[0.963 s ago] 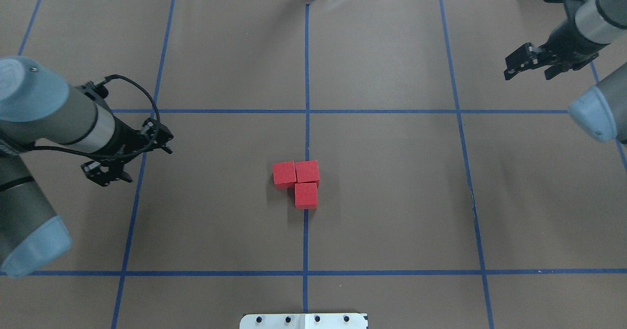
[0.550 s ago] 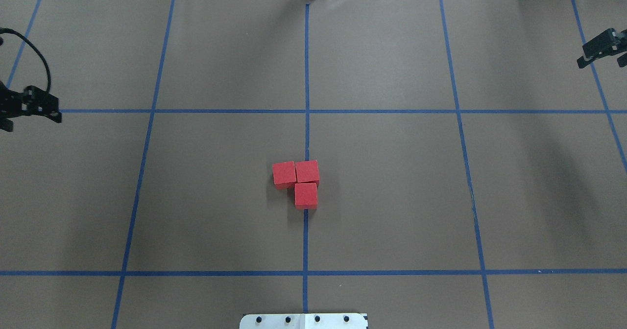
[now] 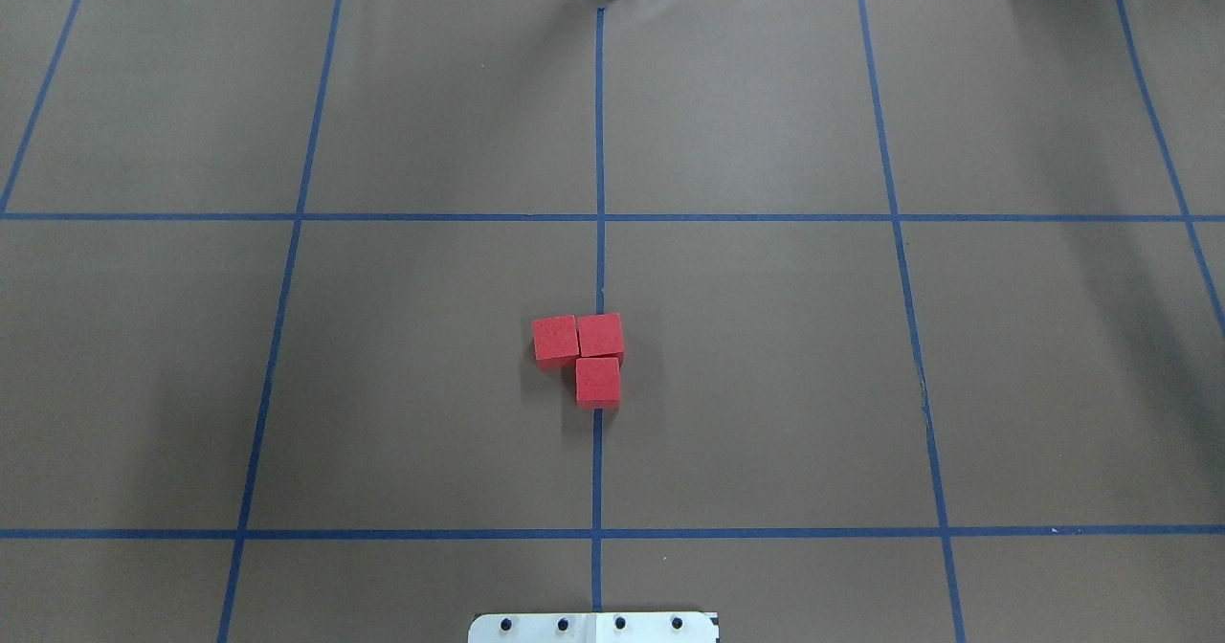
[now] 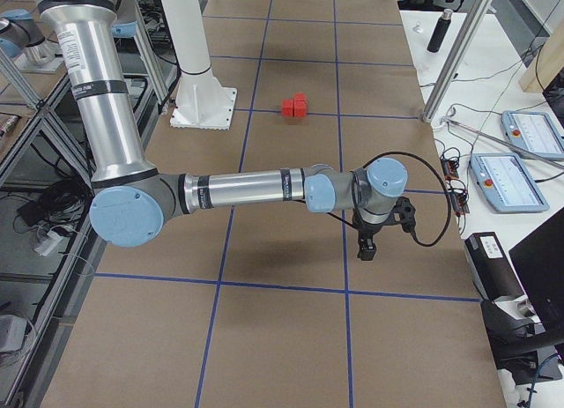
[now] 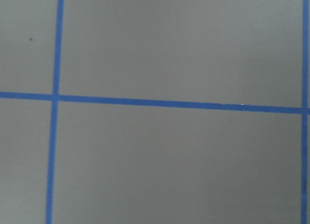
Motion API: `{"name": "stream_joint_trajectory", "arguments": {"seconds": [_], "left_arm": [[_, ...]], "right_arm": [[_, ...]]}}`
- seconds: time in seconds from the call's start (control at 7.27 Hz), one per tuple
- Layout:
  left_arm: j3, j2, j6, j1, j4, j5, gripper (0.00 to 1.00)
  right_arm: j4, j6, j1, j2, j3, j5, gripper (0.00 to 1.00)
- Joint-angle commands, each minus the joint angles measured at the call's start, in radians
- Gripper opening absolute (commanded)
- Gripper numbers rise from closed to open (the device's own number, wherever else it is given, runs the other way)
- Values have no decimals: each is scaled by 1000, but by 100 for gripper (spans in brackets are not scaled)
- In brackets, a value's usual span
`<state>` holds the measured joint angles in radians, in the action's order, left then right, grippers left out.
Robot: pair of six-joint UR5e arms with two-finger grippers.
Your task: Form red blocks into L shape at center
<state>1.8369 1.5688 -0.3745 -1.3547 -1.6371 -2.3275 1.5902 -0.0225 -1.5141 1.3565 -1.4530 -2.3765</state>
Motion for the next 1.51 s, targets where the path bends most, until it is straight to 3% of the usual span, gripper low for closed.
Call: {"name": "stream_joint_trajectory", "arguments": {"seconds": [0.0,1.38], "left_arm": [[-2,-13,29,-32,3,-1,100],[-8,-10,23,-27,3,5,100]], "right_arm": [[10,-60,-23,19,2,-3,100],[-4,-47,-23,46,2,10,100]]}}
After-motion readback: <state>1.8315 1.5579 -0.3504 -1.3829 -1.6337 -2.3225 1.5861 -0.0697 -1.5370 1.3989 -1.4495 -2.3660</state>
